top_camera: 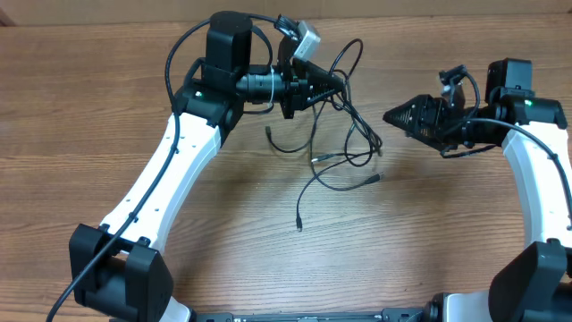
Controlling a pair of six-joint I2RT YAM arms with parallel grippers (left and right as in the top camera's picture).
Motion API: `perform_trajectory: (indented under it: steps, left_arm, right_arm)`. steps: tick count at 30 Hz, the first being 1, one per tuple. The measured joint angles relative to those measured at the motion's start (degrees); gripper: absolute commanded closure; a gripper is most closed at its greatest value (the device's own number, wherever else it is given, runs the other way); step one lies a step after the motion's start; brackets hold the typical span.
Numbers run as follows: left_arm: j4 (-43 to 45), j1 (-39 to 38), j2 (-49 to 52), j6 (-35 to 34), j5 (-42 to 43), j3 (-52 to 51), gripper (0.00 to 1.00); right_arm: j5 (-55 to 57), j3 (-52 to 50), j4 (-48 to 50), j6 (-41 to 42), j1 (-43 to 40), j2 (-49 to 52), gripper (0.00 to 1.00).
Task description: Untangle cables
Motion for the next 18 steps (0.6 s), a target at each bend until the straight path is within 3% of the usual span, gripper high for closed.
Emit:
perform_trajectory:
  steps: [6,15,18]
  left_arm:
    - [-3.74,0.00,0.00,-0.46,-0.74,0.00,0.96]
    - [-3.13,-0.39,0.02,-5.40,-1.77,0.00,0.96]
    - [-3.10,-0.68,0.02,-7.43,-1.77,0.00,0.96]
  right_arm:
    - [-9.18,0.02,-0.28,-7.65,0.24,0.00,0.43]
    - [-9.33,0.02,0.90,-10.23,6.54,0.00,0.44]
    - [-7.45,0.02,2.58,-10.29,10.25,0.00,0.62]
